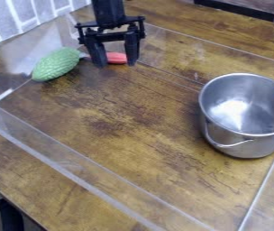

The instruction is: Move the pink spoon to the right side of the table

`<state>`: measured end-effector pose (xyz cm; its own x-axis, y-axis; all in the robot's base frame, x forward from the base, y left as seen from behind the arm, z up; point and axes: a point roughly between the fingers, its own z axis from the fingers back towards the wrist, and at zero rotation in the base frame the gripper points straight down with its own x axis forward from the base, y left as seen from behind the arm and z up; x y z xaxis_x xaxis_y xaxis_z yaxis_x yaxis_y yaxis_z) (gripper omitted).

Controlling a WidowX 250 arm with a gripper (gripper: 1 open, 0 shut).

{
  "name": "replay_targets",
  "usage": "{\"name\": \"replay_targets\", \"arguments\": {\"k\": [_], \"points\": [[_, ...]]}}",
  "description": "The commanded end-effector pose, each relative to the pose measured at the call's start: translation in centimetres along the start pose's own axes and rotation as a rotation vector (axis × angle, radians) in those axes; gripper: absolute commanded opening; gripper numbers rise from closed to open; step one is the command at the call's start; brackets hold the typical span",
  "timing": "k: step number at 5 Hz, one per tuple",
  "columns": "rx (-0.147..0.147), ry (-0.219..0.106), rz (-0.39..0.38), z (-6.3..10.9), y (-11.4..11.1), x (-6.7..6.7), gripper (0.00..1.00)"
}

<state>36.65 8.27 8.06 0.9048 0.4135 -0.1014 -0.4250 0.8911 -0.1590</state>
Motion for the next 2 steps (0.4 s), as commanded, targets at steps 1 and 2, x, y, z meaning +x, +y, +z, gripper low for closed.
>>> {"name": "replay_targets", "arguments": {"k": [1,2], "points": [[-0.012,-0.047,0.022,1.34,0.78,0.38,0.0],[-0.014,-0.047,0.029,1.17,0.92,0.46,0.0]]}}
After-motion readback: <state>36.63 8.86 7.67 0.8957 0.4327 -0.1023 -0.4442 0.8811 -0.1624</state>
